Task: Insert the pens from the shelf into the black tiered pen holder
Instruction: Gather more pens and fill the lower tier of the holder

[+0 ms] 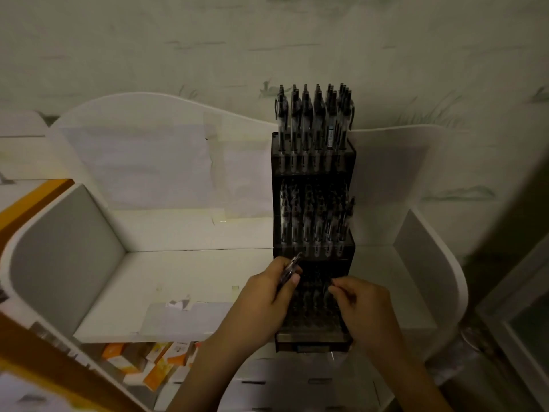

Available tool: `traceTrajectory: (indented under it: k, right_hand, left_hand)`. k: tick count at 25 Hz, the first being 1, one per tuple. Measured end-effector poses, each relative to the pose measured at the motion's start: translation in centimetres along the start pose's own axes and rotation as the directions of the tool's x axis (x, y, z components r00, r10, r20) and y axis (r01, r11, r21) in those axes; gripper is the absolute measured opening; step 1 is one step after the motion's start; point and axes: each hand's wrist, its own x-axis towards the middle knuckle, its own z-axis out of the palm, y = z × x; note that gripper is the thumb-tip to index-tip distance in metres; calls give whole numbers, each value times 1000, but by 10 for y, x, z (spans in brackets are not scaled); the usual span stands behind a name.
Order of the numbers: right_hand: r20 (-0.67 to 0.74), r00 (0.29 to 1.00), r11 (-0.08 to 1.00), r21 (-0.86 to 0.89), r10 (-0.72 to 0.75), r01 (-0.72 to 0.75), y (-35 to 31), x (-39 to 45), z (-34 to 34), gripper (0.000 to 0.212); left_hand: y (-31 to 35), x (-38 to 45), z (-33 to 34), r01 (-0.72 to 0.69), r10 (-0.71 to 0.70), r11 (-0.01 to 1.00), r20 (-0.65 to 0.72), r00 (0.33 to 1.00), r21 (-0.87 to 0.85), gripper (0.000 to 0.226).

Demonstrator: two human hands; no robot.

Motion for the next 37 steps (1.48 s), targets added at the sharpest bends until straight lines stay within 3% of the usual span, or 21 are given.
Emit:
traceTrajectory:
  k: [4, 8, 13, 16, 19, 22, 26, 28, 31, 37]
  right_hand:
    - [51, 994, 996, 4, 91, -92, 3, -1, 0, 17]
    - [-44, 987, 977, 156, 151, -143, -17, 1, -15, 20]
    - [216, 976, 891, 442, 9, -106, -44, 6, -30, 23]
    - [236, 968, 842, 503, 85, -196, -47, 7, -34, 19]
    - [149, 973, 811, 539, 176, -229, -50, 8, -48, 13]
    - [-78, 969, 808, 570, 234, -149, -52, 12, -69, 12]
    - [-250, 965, 909, 415, 84, 29, -45, 13, -82, 18]
    - [-263, 964, 974, 211, -27, 85, -37, 11, -75, 17]
    - [-221, 964, 989, -5, -148, 151, -18, 9, -57, 14]
    - [-88, 990, 993, 33, -113, 117, 8, 8, -33, 15]
  left_hand:
    - [2, 1, 3, 13, -13, 999, 14, 1000, -33, 14]
    - [5, 2, 7, -7, 9, 999, 52, 999, -41, 17]
    - [15, 2, 19, -76, 86, 993, 106, 991, -88, 18]
    - [18, 0, 24, -81, 91, 993, 123, 988, -83, 21]
    - [17, -1, 24, -57, 65, 996, 146, 987, -63, 19]
    - [15, -2, 20, 14, 0, 994, 134, 991, -106, 16]
    - [7, -1, 16, 82, -80, 996, 45, 996, -39, 14]
    - [6, 0, 16, 79, -78, 996, -25, 997, 33, 13]
    - [10, 0, 16, 100, -98, 995, -66, 993, 24, 11]
    - [9, -7, 16, 87, -89, 996, -96, 991, -27, 10]
